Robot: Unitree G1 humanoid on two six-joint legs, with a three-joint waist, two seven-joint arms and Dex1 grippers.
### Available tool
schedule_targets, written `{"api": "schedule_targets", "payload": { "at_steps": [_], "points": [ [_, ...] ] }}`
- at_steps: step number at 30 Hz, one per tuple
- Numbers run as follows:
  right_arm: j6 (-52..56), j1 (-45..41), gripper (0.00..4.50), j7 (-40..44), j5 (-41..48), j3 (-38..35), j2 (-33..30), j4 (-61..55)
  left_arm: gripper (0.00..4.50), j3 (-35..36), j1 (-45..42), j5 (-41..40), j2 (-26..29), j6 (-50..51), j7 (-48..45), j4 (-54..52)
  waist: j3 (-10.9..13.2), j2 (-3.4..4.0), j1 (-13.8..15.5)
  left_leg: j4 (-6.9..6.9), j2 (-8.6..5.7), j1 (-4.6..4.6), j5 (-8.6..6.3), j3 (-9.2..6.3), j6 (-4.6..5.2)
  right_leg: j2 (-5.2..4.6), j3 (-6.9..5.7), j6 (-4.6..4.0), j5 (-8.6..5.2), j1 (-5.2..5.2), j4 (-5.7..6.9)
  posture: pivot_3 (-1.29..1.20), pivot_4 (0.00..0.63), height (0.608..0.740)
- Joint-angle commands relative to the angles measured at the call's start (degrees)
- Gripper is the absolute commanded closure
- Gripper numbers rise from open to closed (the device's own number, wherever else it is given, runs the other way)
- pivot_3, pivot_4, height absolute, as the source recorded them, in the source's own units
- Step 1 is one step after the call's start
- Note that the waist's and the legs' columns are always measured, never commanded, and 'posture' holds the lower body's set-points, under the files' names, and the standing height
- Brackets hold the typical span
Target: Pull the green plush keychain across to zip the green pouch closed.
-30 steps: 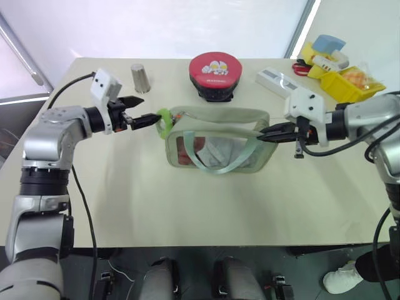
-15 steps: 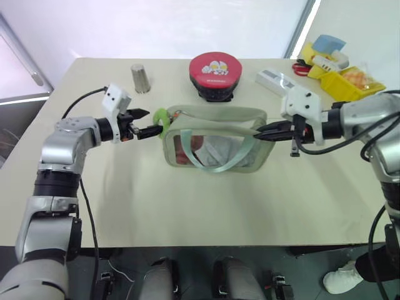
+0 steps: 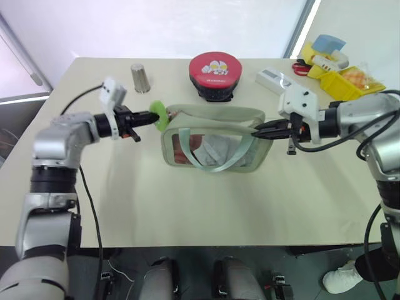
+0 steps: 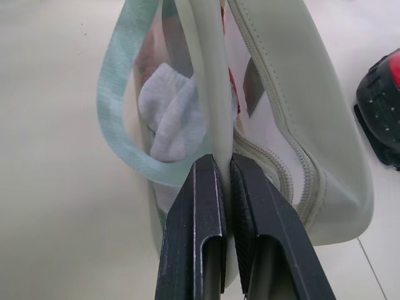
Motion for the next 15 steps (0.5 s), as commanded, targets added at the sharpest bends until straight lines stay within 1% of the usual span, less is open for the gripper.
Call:
{"api": "schedule_targets", "payload": {
  "at_steps": [1, 5, 7, 11, 14, 15],
  "points": [
    [-0.94, -1.59, 4.50, -0.25, -0.22, -0.01, 0.37, 0.15, 4.45, 2.31, -4.03, -4.90, 1.53, 4.39, -2.39, -4.57, -0.01, 0.02, 0.08, 0.00, -0.01, 0.01, 0.00, 0.00, 0.00, -0.01, 0.00, 0.00, 0.00, 0.01, 0.00, 0.00, 0.150, 0.740],
    [-1.46, -2.47, 4.50, -0.70, -0.64, 0.30, 1.35, 1.24, 4.45, -0.96, -6.65, -3.42, -0.37, 2.96, -2.45, -4.25, -0.03, 0.06, 0.12, 0.00, -0.02, 0.14, 0.00, -0.01, 0.00, 0.00, 0.00, 0.00, 0.00, 0.16, 0.01, 0.00, 0.150, 0.740],
    [-1.51, -2.51, 4.50, -0.85, -0.64, 0.35, 1.65, 1.37, 4.45, -3.55, -6.91, -1.11, -1.22, 0.16, -2.86, -4.02, -0.03, 0.05, 0.09, 0.00, -0.03, 0.12, 0.00, 0.00, 0.00, 0.00, 0.00, 0.00, 0.00, 0.16, 0.00, 0.00, 0.150, 0.740],
    [-1.21, -2.22, 4.50, -1.51, -0.61, 0.33, 2.17, 1.01, 4.45, -6.46, -7.41, 1.81, -3.03, -3.48, -3.08, -1.84, -0.03, 0.05, -0.10, 0.01, -0.03, 0.12, 0.00, 0.00, 0.00, 0.03, 0.00, 0.00, 0.00, 0.15, -0.01, 0.00, 0.150, 0.740],
    [-0.96, -2.32, 4.50, -1.96, -0.74, 0.31, 2.37, 1.02, 3.48, -7.34, -8.03, 3.60, -4.73, -6.06, -2.42, -0.04, -0.03, 0.05, 0.00, 0.01, -0.03, 0.12, 0.00, 0.00, 0.00, 0.03, 0.01, 0.00, 0.00, 0.13, 0.00, 0.00, 0.150, 0.740],
    [-0.93, -2.38, 4.50, -2.04, -0.81, 0.33, 2.40, 1.07, 3.00, -7.10, -8.48, 3.74, -5.14, -6.31, -2.37, 0.45, -0.03, 0.05, 0.02, 0.01, -0.03, 0.12, 0.00, 0.00, 0.00, 0.03, 0.01, 0.00, 0.00, 0.13, 0.00, 0.00, 0.150, 0.740]
  ]
}}
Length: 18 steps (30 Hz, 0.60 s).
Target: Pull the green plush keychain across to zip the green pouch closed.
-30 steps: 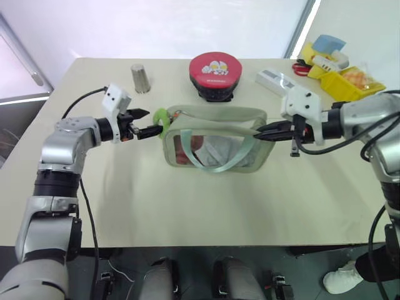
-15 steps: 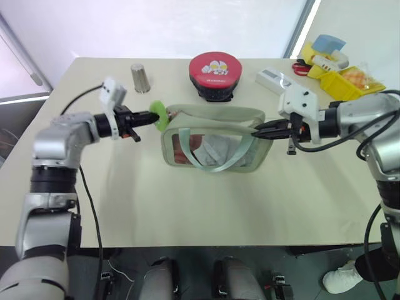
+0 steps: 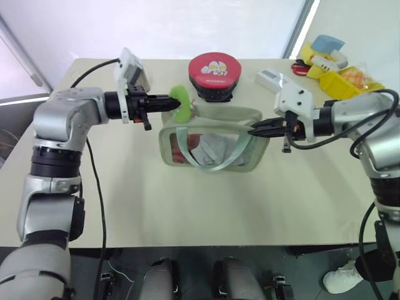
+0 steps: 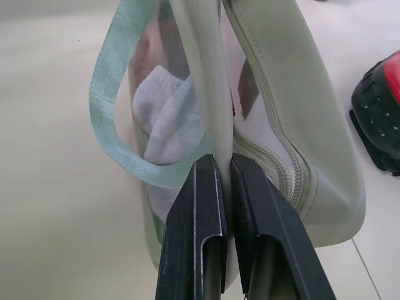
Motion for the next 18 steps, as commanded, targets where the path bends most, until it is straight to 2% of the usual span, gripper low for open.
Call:
{"api": "schedule_targets", "payload": {
  "at_steps": [1, 4, 5, 6, 14, 18],
  "points": [
    [-0.12, -1.17, 4.50, -0.62, 0.26, -0.75, 0.40, -0.71, 2.45, 0.01, -2.60, 1.28, -0.73, -2.52, 0.25, 0.93, 0.00, 0.00, 0.01, 0.00, 0.00, 0.00, 0.00, 0.00, 0.00, -0.01, 0.00, 0.00, 0.00, 0.00, 0.00, 0.00, 0.150, 0.740],
    [-0.20, -1.01, 4.50, -0.33, 0.60, -0.91, 0.43, -0.74, 1.01, 0.13, -3.23, 1.81, -0.08, -3.03, -0.81, 1.17, 0.00, 0.00, -0.07, 0.00, 0.00, -0.01, 0.00, 0.00, 0.00, 0.00, 0.00, 0.00, 0.00, -0.01, 0.00, 0.00, 0.150, 0.740],
    [-0.29, -1.01, 4.50, -0.36, 0.57, -0.88, 0.51, -0.62, 0.38, 0.12, -3.28, 1.88, 0.38, -3.03, -1.33, 1.00, 0.00, 0.00, -0.08, 0.00, 0.00, -0.01, 0.00, 0.00, 0.00, 0.00, 0.00, 0.00, 0.00, -0.02, 0.00, 0.00, 0.150, 0.740],
    [-0.45, -0.99, 4.50, -0.46, 0.50, -0.82, 0.69, -0.43, 0.06, 0.23, -3.41, 1.95, 1.22, -2.86, -1.86, 0.63, 0.00, 0.00, -0.13, 0.00, 0.00, -0.01, 0.00, 0.01, 0.00, 0.00, 0.00, 0.00, 0.00, -0.02, 0.00, 0.00, 0.150, 0.740],
    [-1.36, -1.82, 4.50, -0.46, -0.16, -0.28, 1.69, 1.10, 0.06, 2.23, -3.09, 1.27, 10.95, -0.20, -5.18, -3.43, 0.00, 0.00, -0.24, -0.01, 0.02, -0.01, 0.00, 0.01, 0.00, 0.02, 0.04, 0.00, 0.00, -0.05, 0.00, 0.00, 0.150, 0.740],
    [-2.34, -2.26, 4.50, -0.27, -0.58, 0.02, 1.95, 2.34, 0.06, 3.59, 1.96, -0.65, 14.47, 2.83, -5.48, -10.27, 0.00, 0.00, -0.07, -0.01, 0.02, 0.00, 0.00, 0.01, 0.00, -0.01, 0.04, 0.00, 0.00, -0.04, 0.01, 0.00, 0.150, 0.740]
  ]
}}
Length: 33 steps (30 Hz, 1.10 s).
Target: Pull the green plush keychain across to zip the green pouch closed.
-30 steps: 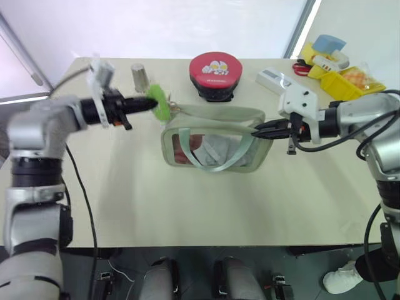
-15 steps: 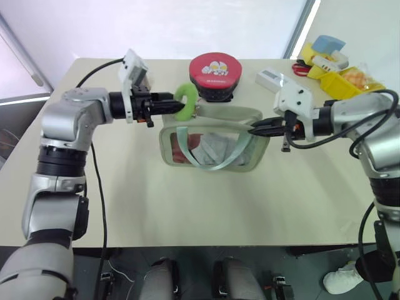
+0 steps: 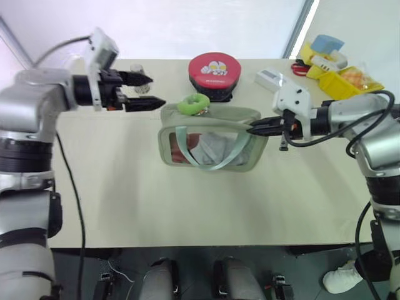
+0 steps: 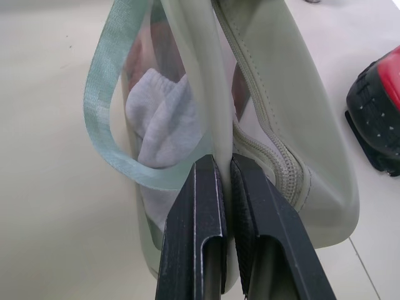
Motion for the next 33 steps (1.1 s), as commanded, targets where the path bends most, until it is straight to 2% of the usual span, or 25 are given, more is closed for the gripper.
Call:
{"api": "schedule_targets", "payload": {
  "at_steps": [1, 5, 11, 14, 21, 30, 33],
  "points": [
    [-1.36, -1.41, 4.50, 0.12, -0.12, -0.34, 0.37, 0.12, 0.06, 1.93, 4.01, -2.33, 1.68, 2.58, 0.02, -7.41, 0.00, 0.00, 0.08, 0.00, 0.00, 0.00, 0.00, 0.00, 0.00, 0.00, 0.00, 0.00, 0.00, 0.00, 0.00, 0.00, 0.150, 0.740],
    [-1.45, -1.77, 4.50, 0.41, -0.22, -0.20, 0.54, 0.40, 0.06, 1.89, 10.64, -2.42, 1.10, 3.19, 2.85, -14.62, 0.00, 0.00, 0.05, 0.00, 0.01, -0.01, 0.00, -0.01, 0.00, 0.00, 0.07, 0.00, 0.00, 0.00, 0.01, 0.00, 0.150, 0.740],
    [-0.88, -1.83, 4.50, 0.83, -0.12, -0.15, 0.68, 0.04, 0.06, 0.01, 14.96, 1.55, -1.92, -1.13, 8.14, -15.65, 0.00, 0.00, 0.05, 0.00, 0.01, 0.00, 0.00, -0.01, 0.00, 0.01, 0.08, 0.00, 0.00, 0.00, 0.01, 0.00, 0.150, 0.740],
    [-0.33, -1.83, 4.50, 0.83, 0.11, -0.21, 0.78, -0.55, 0.91, -0.56, 15.95, 2.30, -2.03, -2.41, 8.21, -15.25, 0.00, 0.00, 0.03, 0.00, 0.01, -0.01, 0.00, 0.00, 0.00, 0.01, 0.08, 0.00, 0.00, 0.00, 0.00, 0.00, 0.150, 0.740],
    [0.58, -1.89, 4.50, 0.77, 0.55, -0.35, 1.03, -1.60, 4.46, -0.77, 16.60, 1.67, -2.86, -2.24, 8.56, -15.93, 0.00, 0.00, 0.06, 0.00, 0.01, -0.01, 0.00, 0.00, 0.00, 0.01, 0.08, 0.00, 0.00, 0.00, 0.00, 0.00, 0.150, 0.740],
    [2.83, -1.92, 4.50, 0.98, 1.76, -0.96, 0.74, -3.23, 4.46, -1.64, 16.63, 2.42, -3.42, -2.19, 9.66, -15.75, 0.00, 0.00, 0.04, 0.00, 0.01, -0.01, 0.00, 0.00, 0.00, 0.01, 0.08, 0.00, 0.00, 0.00, 0.00, 0.00, 0.150, 0.740],
    [4.08, -1.81, 3.45, 3.40, 3.41, -1.55, -0.98, -3.58, 4.50, -1.83, 16.66, 2.40, -3.55, -2.01, 9.59, -16.31, 0.00, 0.00, 0.13, 0.00, 0.01, -0.01, 0.00, 0.00, 0.00, 0.01, 0.08, 0.00, 0.00, 0.00, 0.00, 0.00, 0.150, 0.740]
  ]
}}
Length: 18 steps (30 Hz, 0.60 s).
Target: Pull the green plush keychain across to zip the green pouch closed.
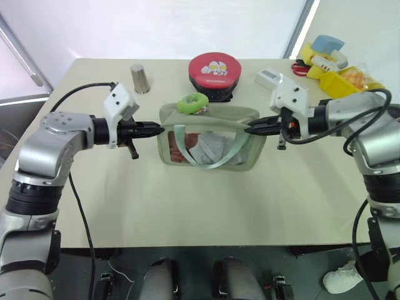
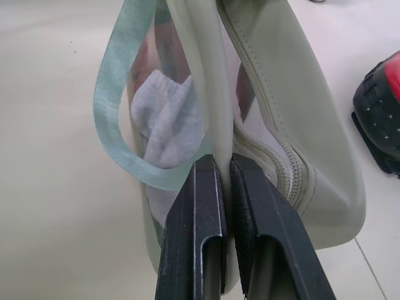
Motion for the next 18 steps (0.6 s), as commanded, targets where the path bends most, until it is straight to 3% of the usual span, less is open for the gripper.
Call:
{"api": "schedule_targets", "payload": {
  "at_steps": [1, 4, 8, 12, 18],
  "points": [
    [0.69, -1.48, 2.92, 2.41, 2.40, -1.70, -1.83, -2.03, 4.50, -0.37, -0.11, -0.16, -0.17, -0.50, -0.12, -2.09, 0.00, 0.00, 0.16, 0.00, 0.00, 0.00, 0.00, 0.00, 0.00, 0.00, 0.00, 0.00, 0.00, 0.00, 0.00, 0.00, 0.150, 0.740],
    [0.43, -2.80, 1.44, 6.07, 2.81, -1.90, -5.18, 0.29, 4.50, -0.26, -0.01, -0.17, -0.24, -0.46, -0.09, -2.31, 0.00, 0.01, 0.33, 0.00, -0.02, -0.02, 0.00, 0.00, 0.00, -0.02, 0.00, 0.00, 0.00, 0.00, -0.01, 0.00, 0.150, 0.740],
    [4.68, -9.78, 1.44, 7.10, 6.56, -3.44, -3.56, 5.62, 4.50, -0.16, 0.40, -0.27, -0.21, -0.41, -0.17, -2.90, 0.00, 0.01, 0.09, 0.00, -0.03, -0.03, 0.00, -0.01, 0.01, -0.03, -0.01, 0.00, 0.00, 0.00, -0.02, 0.00, 0.150, 0.740],
    [7.54, -22.02, 1.44, -4.10, 5.84, -4.49, 9.28, 19.00, 4.50, -0.42, -0.05, -0.07, -0.51, -0.76, -0.21, -2.36, -0.01, 0.04, -0.33, -0.04, -0.01, 0.09, 0.00, 0.00, 0.01, 0.07, 0.06, 0.00, 0.00, 0.00, 0.02, 0.00, 0.150, 0.740],
    [3.89, -28.45, 1.44, -9.87, 0.25, 0.17, 21.29, 32.83, 4.50, -0.76, -0.87, 0.37, -0.73, -1.09, -0.18, -1.46, -0.01, 0.03, 0.36, 0.01, -0.04, -0.09, 0.00, -0.01, 0.00, -0.01, 0.06, 0.00, 0.00, -0.04, 0.04, 0.00, 0.150, 0.740]
  ]
}}
